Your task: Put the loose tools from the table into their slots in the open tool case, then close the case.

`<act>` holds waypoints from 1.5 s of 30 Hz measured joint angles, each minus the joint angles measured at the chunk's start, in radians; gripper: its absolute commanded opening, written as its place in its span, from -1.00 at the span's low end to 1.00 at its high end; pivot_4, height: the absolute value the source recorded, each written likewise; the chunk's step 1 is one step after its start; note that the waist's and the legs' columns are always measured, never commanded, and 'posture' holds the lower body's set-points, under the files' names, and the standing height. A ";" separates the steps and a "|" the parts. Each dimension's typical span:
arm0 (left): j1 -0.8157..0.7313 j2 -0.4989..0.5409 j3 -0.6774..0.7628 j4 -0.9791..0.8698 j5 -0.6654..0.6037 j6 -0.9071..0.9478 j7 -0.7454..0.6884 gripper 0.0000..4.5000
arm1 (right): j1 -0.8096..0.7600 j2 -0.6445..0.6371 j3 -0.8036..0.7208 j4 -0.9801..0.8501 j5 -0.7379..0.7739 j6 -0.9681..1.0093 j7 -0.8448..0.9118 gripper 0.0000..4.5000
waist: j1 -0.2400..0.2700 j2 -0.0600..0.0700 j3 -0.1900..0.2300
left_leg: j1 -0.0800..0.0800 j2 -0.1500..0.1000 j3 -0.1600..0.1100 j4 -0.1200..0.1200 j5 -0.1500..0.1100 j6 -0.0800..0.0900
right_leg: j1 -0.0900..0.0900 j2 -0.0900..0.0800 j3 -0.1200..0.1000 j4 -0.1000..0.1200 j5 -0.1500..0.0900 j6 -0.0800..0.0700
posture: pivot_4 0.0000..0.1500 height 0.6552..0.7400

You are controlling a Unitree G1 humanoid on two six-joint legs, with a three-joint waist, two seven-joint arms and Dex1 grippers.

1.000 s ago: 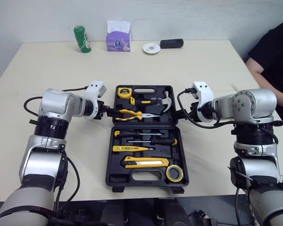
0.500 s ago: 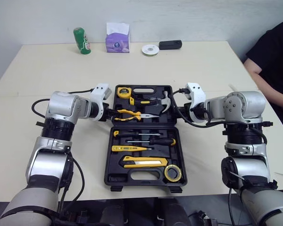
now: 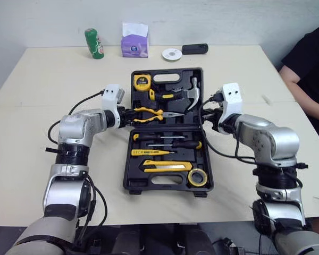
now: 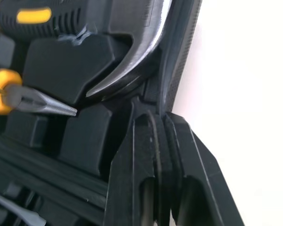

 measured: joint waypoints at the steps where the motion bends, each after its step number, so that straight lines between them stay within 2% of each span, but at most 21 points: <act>1: 0.010 -0.002 0.003 0.000 -0.003 -0.035 -0.003 -0.91 | 0.028 -0.017 0.021 -0.016 -0.021 -0.053 0.010 -1.00 | 0.000 0.000 0.000 | 0.000 0.000 0.000 0.000 0.000 0.000 | 0.000 0.000 -0.001 0.000 0.000 0.000 | 1.00 1.00; 4: 0.057 -0.019 0.005 0.001 -0.004 -0.196 -0.010 -0.96 | 0.138 -0.075 0.099 -0.039 -0.107 -0.302 0.033 -1.00 | -0.003 -0.001 0.000 | 0.001 0.001 0.002 -0.001 0.000 0.000 | 0.000 0.000 -0.002 -0.001 0.000 0.000 | 1.00 1.00; 8: 0.145 -0.036 -0.002 0.013 0.015 -0.517 -0.041 -1.00 | 0.290 -0.123 0.166 0.003 -0.237 -0.699 0.020 -1.00 | -0.005 -0.001 0.001 | 0.003 0.002 0.003 -0.001 0.000 0.000 | 0.000 0.000 -0.003 0.000 0.000 0.000 | 1.00 1.00; 11: 0.204 -0.044 -0.015 0.020 0.042 -0.751 -0.077 -1.00 | 0.358 -0.178 0.205 0.077 -0.380 -1.004 -0.042 -1.00 | -0.003 -0.002 0.001 | 0.003 0.002 0.003 -0.001 0.000 0.000 | 0.000 -0.001 -0.004 -0.001 0.000 0.000 | 1.00 1.00; 13: 0.233 -0.043 -0.028 0.023 0.067 -0.874 -0.088 -1.00 | 0.392 -0.191 0.206 0.118 -0.446 -1.135 -0.086 -1.00 | -0.001 -0.002 0.001 | 0.003 0.001 0.003 -0.001 0.000 0.000 | 0.001 -0.001 -0.004 -0.001 0.000 0.000 | 1.00 1.00; 17: 0.313 -0.033 -0.045 0.019 0.117 -1.045 -0.091 -1.00 | 0.462 -0.260 0.223 0.168 -0.606 -1.360 -0.187 -1.00 | -0.002 -0.002 0.001 | 0.004 0.002 0.003 -0.001 0.000 0.000 | 0.002 -0.001 -0.003 -0.002 0.000 0.000 | 1.00 1.00; 21: 0.382 0.029 -0.077 0.006 0.180 -1.213 -0.106 -1.00 | 0.513 -0.337 0.243 0.196 -0.806 -1.515 -0.339 -1.00 | -0.001 -0.002 0.001 | 0.007 0.002 0.002 -0.001 0.000 0.000 | 0.005 -0.001 -0.003 -0.003 0.000 0.000 | 1.00 1.00; 26: 0.432 0.080 -0.091 0.000 0.209 -1.304 -0.132 -1.00 | 0.541 -0.348 0.244 0.224 -0.884 -1.591 -0.406 -1.00 | -0.002 -0.003 0.000 | 0.010 0.003 0.001 0.001 0.000 0.000 | 0.009 -0.001 -0.002 -0.004 0.000 0.000 | 1.00 1.00; 29: 0.457 0.110 -0.091 -0.033 0.174 -1.264 -0.181 -0.40 | 0.563 -0.351 0.243 0.229 -0.874 -1.602 -0.382 -0.48 | -0.003 -0.003 0.000 | 0.018 0.005 -0.002 -0.001 -0.002 0.000 | 0.021 -0.001 -0.002 -0.010 0.000 0.000 | 1.00 1.00; 33: 0.529 0.204 -0.030 -0.031 0.137 -1.201 -0.238 0.47 | 0.637 -0.379 0.189 0.269 -0.834 -1.569 -0.323 0.47 | -0.003 -0.003 0.000 | 0.023 0.004 -0.002 -0.005 -0.003 0.000 | 0.024 -0.001 -0.001 -0.012 0.000 -0.001 | 1.00 1.00; 34: 0.533 0.205 -0.023 -0.039 0.112 -1.167 -0.253 0.64 | 0.644 -0.379 0.174 0.249 -0.830 -1.556 -0.310 0.65 | -0.003 -0.003 0.000 | 0.022 0.004 -0.002 -0.004 -0.003 0.000 | 0.024 -0.001 -0.001 -0.012 0.000 -0.001 | 1.00 1.00; 35: 0.550 0.217 -0.018 -0.065 0.076 -1.121 -0.288 0.67 | 0.665 -0.380 0.159 0.218 -0.824 -1.538 -0.290 0.88 | -0.003 -0.004 0.000 | 0.022 0.004 -0.002 -0.004 -0.003 0.000 | 0.024 -0.001 -0.001 -0.012 0.000 -0.001 | 1.00 1.00; 36: 0.579 0.258 -0.017 -0.080 0.038 -1.068 -0.349 0.67 | 0.694 -0.382 0.142 0.174 -0.811 -1.524 -0.267 0.97 | -0.003 -0.004 0.000 | 0.023 0.005 -0.002 -0.005 -0.003 0.000 | 0.024 -0.001 -0.001 -0.012 0.000 -0.001 | 1.00 1.00; 40: 0.625 0.390 0.027 -0.040 -0.018 -0.909 -0.493 0.67 | 0.822 -0.406 0.079 0.055 -0.710 -1.485 -0.160 0.97 | -0.002 -0.004 0.000 | 0.023 0.005 -0.003 -0.007 -0.003 -0.001 | 0.024 -0.001 -0.001 -0.012 -0.001 -0.002 | 1.00 1.00; 44: 0.511 0.378 0.054 -0.016 -0.031 -0.839 -0.487 0.67 | 0.900 -0.395 0.042 -0.007 -0.462 -1.393 -0.003 0.97 | 0.023 -0.005 0.000 | 0.023 0.003 -0.006 -0.005 -0.004 0.001 | 0.026 -0.002 -0.003 -0.012 0.000 -0.001 | 1.00 1.00; 45: 0.480 0.367 0.054 -0.015 -0.032 -0.827 -0.484 0.56 | 0.910 -0.384 0.040 -0.024 -0.401 -1.361 0.033 0.87 | 0.025 -0.005 0.000 | 0.023 0.003 -0.006 -0.005 -0.004 0.002 | 0.026 -0.002 -0.003 -0.012 0.000 -0.001 | 1.00 1.00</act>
